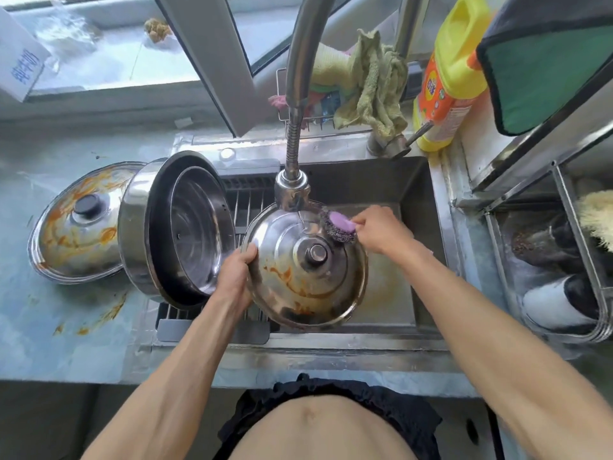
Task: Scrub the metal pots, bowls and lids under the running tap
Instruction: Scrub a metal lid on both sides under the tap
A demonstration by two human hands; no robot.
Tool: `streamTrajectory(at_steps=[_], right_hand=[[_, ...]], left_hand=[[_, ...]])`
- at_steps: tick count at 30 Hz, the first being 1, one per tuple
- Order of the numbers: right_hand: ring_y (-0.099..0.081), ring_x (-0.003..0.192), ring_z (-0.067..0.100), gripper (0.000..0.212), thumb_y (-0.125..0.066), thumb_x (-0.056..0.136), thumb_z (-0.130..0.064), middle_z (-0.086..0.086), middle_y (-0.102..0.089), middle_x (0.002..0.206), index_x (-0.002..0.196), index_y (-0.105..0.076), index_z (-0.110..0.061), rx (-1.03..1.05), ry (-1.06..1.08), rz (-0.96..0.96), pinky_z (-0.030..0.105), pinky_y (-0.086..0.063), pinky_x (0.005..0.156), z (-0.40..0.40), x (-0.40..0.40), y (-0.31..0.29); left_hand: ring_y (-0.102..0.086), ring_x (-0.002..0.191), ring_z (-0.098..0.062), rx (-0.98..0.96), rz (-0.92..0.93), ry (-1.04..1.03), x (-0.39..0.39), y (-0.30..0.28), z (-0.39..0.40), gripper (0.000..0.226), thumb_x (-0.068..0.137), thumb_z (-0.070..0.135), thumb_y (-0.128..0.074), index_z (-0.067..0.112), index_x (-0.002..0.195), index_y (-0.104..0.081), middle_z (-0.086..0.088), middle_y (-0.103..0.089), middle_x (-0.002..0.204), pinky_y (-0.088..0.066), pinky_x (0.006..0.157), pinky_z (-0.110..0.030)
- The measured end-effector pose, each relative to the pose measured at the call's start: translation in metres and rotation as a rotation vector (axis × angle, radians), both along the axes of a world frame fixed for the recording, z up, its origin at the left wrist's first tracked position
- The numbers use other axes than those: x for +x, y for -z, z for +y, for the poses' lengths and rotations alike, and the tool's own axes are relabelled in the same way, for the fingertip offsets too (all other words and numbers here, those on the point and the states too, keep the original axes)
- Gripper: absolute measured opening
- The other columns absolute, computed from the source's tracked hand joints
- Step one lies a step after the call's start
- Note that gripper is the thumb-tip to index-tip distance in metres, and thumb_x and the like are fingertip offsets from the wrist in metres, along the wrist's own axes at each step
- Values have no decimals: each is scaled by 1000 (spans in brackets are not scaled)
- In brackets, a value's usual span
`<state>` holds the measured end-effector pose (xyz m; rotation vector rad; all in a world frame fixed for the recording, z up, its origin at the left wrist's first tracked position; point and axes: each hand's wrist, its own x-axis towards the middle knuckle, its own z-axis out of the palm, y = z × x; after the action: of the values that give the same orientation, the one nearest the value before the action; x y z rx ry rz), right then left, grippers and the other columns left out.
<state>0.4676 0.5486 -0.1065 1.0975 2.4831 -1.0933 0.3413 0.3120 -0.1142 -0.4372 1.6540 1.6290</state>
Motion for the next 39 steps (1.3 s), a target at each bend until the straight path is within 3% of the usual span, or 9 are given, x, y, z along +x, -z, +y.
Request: streamTrajectory(at_steps=[7,10,15,18,22,25,30,34,39], right_hand=[[-65,79,28,26,-49,83,-22,4,-72,81,102,-66,-17,1,-53,57,39,-55,71,-16,13,3],[-62,70,35,18,-50,81,-11,8,-64,65,73,-66,-10,11,117,9,37,-50,61,-6,17,7],[-61,67,34,20,-53,88,-21,7,-68,71,89,-73,-21,-13,128,114,41,-53,59,-35,17,4],[-41,58,30,44,-56,93,-36,2,-44,52,54,-52,-15,-12,323,71,33,-34,50,-29,27,11],[-44,61,31,26,-52,85,-11,3,-45,58,59,-47,-15,12,310,93,32,-34,51,-62,21,-1],[-52,64,34,27,-53,87,-23,3,-54,61,61,-53,-20,-13,355,91,33,-41,54,-59,31,5],[-51,64,32,21,-50,92,-18,4,-57,68,72,-57,-20,33,333,114,33,-40,54,-71,43,9],[-59,74,33,23,-51,94,-21,5,-66,78,101,-73,-25,38,311,112,36,-48,62,-68,54,6],[-60,82,35,22,-49,96,-20,11,-67,92,104,-69,-21,95,241,103,31,-36,65,-101,50,-3]], left_hand=[[-71,76,-20,64,-5,-36,-13,3,-7,26,106,13,-48,15,87,-65,-1,-74,76,-61,62,-32],[-73,81,-22,91,-22,-79,-11,4,-6,24,105,14,-50,16,90,-69,-3,-76,83,-62,70,-37],[-75,77,-19,153,-25,-137,-11,-1,2,25,106,16,-49,17,90,-68,-1,-77,82,-58,72,-40],[-76,94,-26,158,-41,-171,-6,-4,5,20,105,22,-51,15,99,-69,-7,-79,100,-58,84,-51],[-67,111,-37,202,-102,-269,5,-10,18,21,105,23,-50,15,100,-69,-12,-78,105,-53,92,-60],[-68,98,-33,212,-132,-310,12,-17,20,25,108,23,-46,16,101,-68,-9,-79,87,-53,76,-54],[-68,111,-38,195,-140,-425,11,-18,19,29,104,25,-53,11,125,-68,-15,-75,116,-50,97,-66],[-70,103,-33,173,-132,-436,11,-23,21,24,104,25,-53,13,116,-70,-11,-78,105,-56,79,-56],[-71,106,-38,144,-149,-470,6,-5,27,35,86,23,-66,12,119,-73,-13,-76,115,-51,91,-70]])
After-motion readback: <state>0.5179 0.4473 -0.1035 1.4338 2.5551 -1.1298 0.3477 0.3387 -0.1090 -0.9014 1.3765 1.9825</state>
